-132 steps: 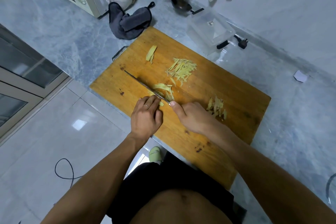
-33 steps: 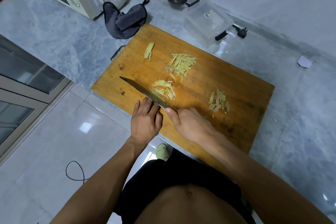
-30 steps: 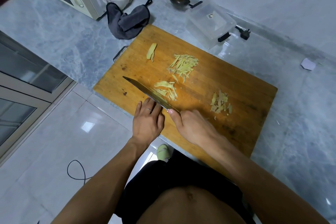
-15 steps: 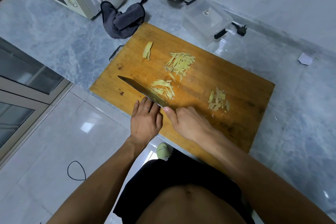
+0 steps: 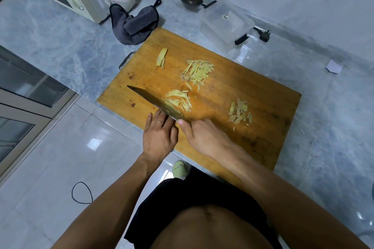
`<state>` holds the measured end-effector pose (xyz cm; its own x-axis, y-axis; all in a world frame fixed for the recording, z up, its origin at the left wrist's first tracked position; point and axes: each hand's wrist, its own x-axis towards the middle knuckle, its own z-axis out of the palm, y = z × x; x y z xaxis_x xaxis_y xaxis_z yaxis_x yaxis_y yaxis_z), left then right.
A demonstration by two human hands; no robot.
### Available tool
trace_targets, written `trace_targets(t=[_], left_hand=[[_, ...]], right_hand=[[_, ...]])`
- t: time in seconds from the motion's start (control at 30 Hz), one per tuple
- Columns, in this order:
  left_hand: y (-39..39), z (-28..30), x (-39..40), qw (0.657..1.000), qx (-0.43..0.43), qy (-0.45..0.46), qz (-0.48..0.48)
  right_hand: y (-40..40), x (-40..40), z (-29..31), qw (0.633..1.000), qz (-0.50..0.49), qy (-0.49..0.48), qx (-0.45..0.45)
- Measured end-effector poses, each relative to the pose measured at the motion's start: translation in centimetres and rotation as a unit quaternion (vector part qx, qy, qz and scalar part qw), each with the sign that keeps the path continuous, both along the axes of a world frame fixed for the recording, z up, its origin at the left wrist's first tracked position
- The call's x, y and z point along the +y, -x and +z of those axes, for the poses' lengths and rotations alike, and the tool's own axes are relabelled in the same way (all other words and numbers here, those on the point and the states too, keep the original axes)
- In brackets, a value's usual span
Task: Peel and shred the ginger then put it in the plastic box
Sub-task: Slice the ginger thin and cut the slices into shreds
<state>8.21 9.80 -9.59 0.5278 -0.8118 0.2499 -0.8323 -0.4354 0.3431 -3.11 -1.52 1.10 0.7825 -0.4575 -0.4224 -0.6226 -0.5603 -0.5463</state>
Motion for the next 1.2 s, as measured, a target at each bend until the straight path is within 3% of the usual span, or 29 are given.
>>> trace_targets(t=[0.37,1.2], left_hand=[[0.2,-0.2,0.0,1.0,-0.004,0.027,0.013],[-0.1,-0.1,0.0,0.999,0.04,-0.003,0.002]], right_hand=[[0.1,0.4,0.8,1.0,0.005,0.005,0.021],[0.1,0.3,-0.2,1.0,-0.006,-0.003,0.01]])
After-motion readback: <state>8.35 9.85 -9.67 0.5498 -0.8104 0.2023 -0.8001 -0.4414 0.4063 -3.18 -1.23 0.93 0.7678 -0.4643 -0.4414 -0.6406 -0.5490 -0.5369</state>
